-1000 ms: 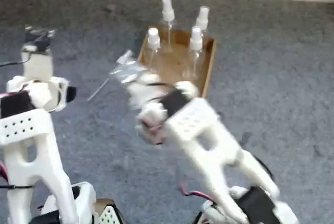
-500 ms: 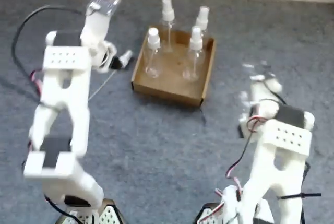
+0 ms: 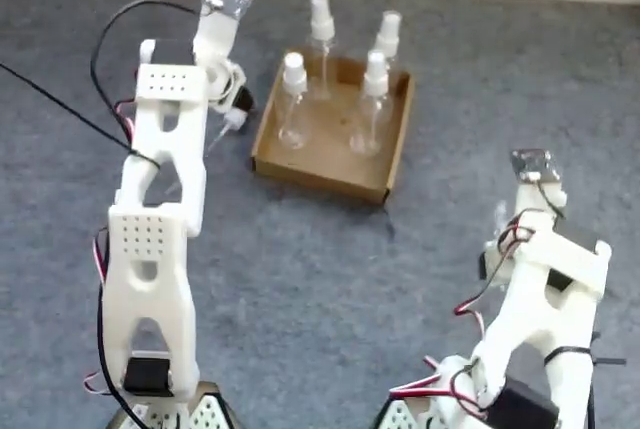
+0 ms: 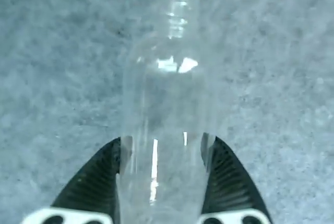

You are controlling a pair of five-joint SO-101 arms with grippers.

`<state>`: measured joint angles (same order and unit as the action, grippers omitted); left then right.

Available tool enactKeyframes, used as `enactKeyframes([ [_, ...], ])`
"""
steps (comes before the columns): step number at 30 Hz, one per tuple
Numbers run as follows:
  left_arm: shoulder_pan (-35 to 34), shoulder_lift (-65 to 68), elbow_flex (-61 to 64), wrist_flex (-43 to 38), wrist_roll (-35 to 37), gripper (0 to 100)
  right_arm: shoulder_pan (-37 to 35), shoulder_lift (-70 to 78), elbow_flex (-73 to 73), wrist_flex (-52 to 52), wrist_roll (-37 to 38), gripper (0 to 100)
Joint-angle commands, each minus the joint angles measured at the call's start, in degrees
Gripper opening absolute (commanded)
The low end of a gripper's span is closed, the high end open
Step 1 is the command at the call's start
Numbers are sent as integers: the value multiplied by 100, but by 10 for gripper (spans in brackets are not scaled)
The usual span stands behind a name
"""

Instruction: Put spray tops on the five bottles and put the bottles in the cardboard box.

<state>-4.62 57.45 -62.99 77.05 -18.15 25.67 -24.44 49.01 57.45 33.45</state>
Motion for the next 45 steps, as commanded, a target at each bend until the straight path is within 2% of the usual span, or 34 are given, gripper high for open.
enactKeyframes([
  [1, 198, 356, -910, 62, 26, 245, -22, 48, -22, -92, 44, 3],
  [7, 382, 1068, -1279, 53, 26, 243, -40, 75, -13, -66, 44, 7],
  [13, 259, 1305, -1385, 149, 35, 98, 13, 75, -13, -48, 44, 7],
  [17, 31, 1244, -1516, 835, 35, 27, 4, 75, -13, -48, 62, 7],
  [22, -189, 884, -2484, 2523, 70, 2, -31, 40, -13, -40, 53, 7],
  [25, -497, 488, -2387, 2611, 88, 2, -22, 22, -13, 92, 53, 8],
  [27, -708, 119, -1798, 2620, 229, 2, 4, 22, -13, 180, 62, 8],
  [30, -927, -769, -171, 2620, 264, 2, 13, 13, -13, 189, 70, 12],
  [36, -919, -3284, 3310, 2532, -62, 3, -22, 13, -22, 198, 53, 149],
  [41, -523, -5464, 6026, 1582, -97, 3, 4, 75, -57, 163, 35, 201],
  [45, 268, -6862, 8277, 369, -62, 4, -13, 75, -66, 163, -132, 271],
])
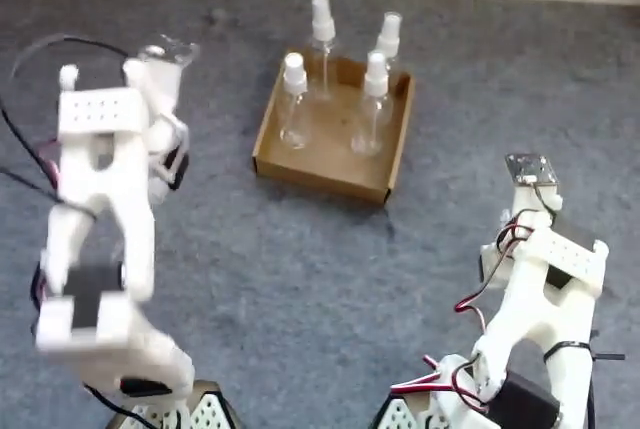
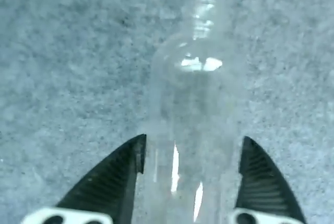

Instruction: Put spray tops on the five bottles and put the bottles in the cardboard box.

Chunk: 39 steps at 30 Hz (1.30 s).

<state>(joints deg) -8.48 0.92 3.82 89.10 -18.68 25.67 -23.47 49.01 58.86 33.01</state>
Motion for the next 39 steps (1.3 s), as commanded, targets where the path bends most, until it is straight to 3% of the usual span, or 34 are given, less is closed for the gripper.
enactKeyframes([
  [1, 875, -1455, 2009, -1081, 0, 4, -31, -22, -66, 48, -88, 291],
  [6, 1719, -1947, 2818, -1565, 651, 4, -40, -22, -75, 66, -88, 337],
  [9, 1956, -1947, 2826, -1600, 985, 4, -57, -31, -312, 75, -105, 336],
  [12, 1965, -1956, 2914, -1837, 1266, 4, -259, 154, -1015, 716, -123, 335],
  [18, 1956, -1991, 3609, -2382, 1257, 4, -541, 1446, -2396, 1121, -826, 242],
  [25, 1956, -1991, 3855, -2629, 1248, 4, -558, 2782, -2958, 1112, -862, 236],
  [31, 1956, -1956, 3873, -2629, 1240, 4, -567, 3020, -3011, 1121, -914, 221],
  [36, 1956, -1956, 3881, -2629, 1240, 4, -567, 3020, -3336, 1121, -1081, 110],
  [39, 1956, -1956, 3881, -2629, 1240, 4, -567, 3029, -3776, 1130, -818, 52],
])
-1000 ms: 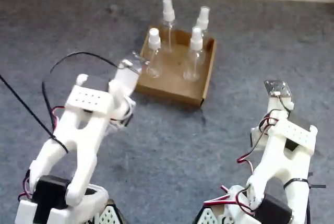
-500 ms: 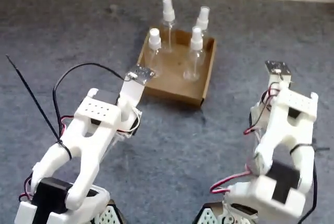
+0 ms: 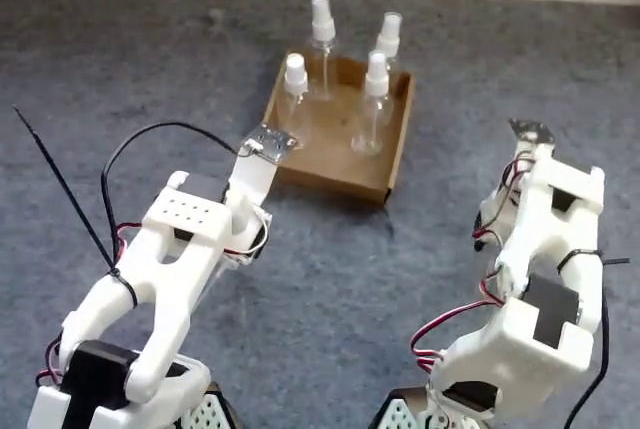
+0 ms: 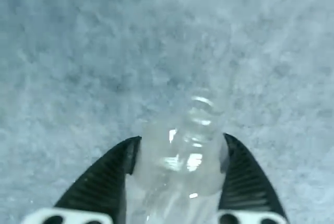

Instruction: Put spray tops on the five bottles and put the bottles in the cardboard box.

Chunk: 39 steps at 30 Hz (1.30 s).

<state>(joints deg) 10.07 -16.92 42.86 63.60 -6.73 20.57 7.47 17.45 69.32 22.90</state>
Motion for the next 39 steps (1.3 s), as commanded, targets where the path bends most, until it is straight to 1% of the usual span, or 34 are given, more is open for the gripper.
enactKeyframes([
  [1, 101, -171, -22, -79, 44, 4, -84, -40, -787, 84, 316, 39],
  [5, 110, -163, 48, -105, 44, 4, -136, -13, -1367, 75, 598, 23],
  [8, 110, -163, 189, -290, 44, 4, -180, 31, -1710, 40, 888, 23],
  [13, 110, -180, 224, -308, 44, 4, -198, 585, -1912, 31, 1081, 27],
  [15, 110, -180, 224, -308, 44, 4, -198, 778, -1912, 66, 1081, 68],
  [19, 110, -171, 224, -308, 44, 4, -198, 857, -1895, 84, 1081, 226],
  [21, 110, -171, 224, -308, 44, 4, -207, 857, -1895, 145, 1073, 252],
  [26, 110, -171, 224, -308, 44, 4, -224, 857, -2088, 400, 1037, 252],
  [29, 110, -171, 224, -308, 44, 4, -154, 892, -2273, 391, 598, 252],
  [33, 127, -171, 224, -308, 44, 4, -145, 901, -2536, 356, 273, 252],
  [39, 110, -171, 224, -308, 44, 4, -127, 1244, -2923, 400, 281, 252],
])
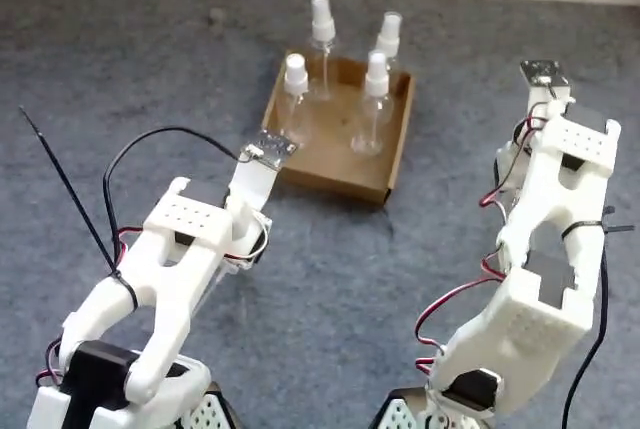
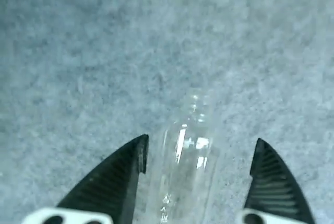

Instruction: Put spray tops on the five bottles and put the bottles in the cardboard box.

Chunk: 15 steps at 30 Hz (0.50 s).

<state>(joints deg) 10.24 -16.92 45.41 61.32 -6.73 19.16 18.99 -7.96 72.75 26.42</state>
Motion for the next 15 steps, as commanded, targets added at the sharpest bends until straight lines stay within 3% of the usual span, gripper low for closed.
enactKeyframes([
  [1, 92, -171, -31, -79, 44, 4, 22, 233, -435, 57, -70, 252],
  [5, 101, -171, -31, -79, 44, 4, 110, 488, -462, 57, -70, 237],
  [15, 101, -163, -31, -88, 44, 4, 110, 479, -479, 136, -70, 4],
])
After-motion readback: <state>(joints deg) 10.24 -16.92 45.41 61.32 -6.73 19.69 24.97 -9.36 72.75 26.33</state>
